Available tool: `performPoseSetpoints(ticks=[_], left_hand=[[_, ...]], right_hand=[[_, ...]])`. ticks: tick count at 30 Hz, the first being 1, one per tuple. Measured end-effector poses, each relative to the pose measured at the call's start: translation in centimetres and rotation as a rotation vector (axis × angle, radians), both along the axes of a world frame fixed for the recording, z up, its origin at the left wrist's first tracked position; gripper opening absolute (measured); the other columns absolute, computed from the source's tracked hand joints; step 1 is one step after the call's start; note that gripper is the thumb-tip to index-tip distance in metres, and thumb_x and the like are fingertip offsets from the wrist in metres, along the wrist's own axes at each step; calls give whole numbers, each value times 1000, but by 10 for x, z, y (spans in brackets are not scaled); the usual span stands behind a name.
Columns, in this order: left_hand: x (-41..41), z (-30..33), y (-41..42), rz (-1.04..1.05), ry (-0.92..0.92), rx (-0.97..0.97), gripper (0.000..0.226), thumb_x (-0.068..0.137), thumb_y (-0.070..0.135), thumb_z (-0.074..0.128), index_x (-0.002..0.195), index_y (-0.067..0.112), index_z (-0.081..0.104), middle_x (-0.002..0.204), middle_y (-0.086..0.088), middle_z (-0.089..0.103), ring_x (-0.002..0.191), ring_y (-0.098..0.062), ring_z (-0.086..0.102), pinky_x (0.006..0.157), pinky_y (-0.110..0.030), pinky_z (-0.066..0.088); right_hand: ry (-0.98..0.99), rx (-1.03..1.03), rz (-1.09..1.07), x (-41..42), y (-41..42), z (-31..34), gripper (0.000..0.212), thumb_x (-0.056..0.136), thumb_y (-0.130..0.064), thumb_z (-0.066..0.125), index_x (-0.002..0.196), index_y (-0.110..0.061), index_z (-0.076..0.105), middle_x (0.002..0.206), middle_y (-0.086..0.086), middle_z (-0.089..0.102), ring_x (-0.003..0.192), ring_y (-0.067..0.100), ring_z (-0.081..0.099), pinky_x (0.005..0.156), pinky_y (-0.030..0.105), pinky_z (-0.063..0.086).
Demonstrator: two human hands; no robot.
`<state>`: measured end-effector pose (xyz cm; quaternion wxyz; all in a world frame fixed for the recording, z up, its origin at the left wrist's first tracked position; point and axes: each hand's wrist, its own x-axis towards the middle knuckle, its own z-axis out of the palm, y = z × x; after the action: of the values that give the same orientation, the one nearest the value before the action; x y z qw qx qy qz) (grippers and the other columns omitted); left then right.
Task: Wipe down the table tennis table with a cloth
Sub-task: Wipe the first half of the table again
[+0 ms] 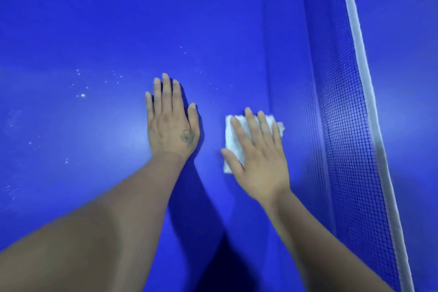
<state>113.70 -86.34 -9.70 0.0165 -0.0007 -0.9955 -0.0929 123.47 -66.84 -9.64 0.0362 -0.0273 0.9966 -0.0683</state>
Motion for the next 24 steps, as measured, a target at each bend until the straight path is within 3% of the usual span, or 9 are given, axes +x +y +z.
performPoseSetpoints(ticks=[5, 9, 13, 19, 24], left_hand=[[-3, -5, 2, 12, -37, -44, 72, 111, 52, 19, 171, 13, 18, 181, -6, 8, 167, -24, 0, 135, -51, 4], [-6, -6, 2, 18, -43, -46, 72, 110, 52, 21, 172, 14, 17, 181, -4, 8, 167, -23, 0, 135, -50, 5], [-7, -7, 2, 21, -43, -40, 70, 111, 49, 22, 171, 13, 18, 181, -5, 9, 167, -23, 1, 135, -51, 7], [-8, -11, 1, 11, -25, -21, 66, 110, 38, 26, 170, 11, 25, 180, -7, 16, 167, -25, 7, 134, -53, 11], [-7, -12, 1, -5, -33, -19, 66, 109, 35, 23, 170, 9, 25, 179, -8, 15, 167, -25, 6, 135, -53, 10]], right_hand=[[-12, -15, -95, -3, 47, -7, 74, 107, -67, 34, 170, -32, 18, 179, 1, 5, 165, 28, 3, 132, 56, 7], [-21, 47, -337, -53, 70, -9, 75, 105, -69, 24, 169, -32, 18, 179, 4, 8, 165, 29, 5, 132, 55, 8], [13, 22, -436, -110, 61, -8, 73, 107, -68, 20, 170, -31, 16, 178, 7, 8, 165, 31, 3, 132, 57, 6], [54, -28, -323, -186, -6, -9, 71, 108, -65, 13, 170, -31, 21, 179, 5, 10, 165, 30, 4, 132, 56, 2], [31, -47, -92, -153, -49, -3, 66, 111, -60, 20, 170, -31, 18, 179, 3, 10, 165, 29, 3, 132, 55, 4]])
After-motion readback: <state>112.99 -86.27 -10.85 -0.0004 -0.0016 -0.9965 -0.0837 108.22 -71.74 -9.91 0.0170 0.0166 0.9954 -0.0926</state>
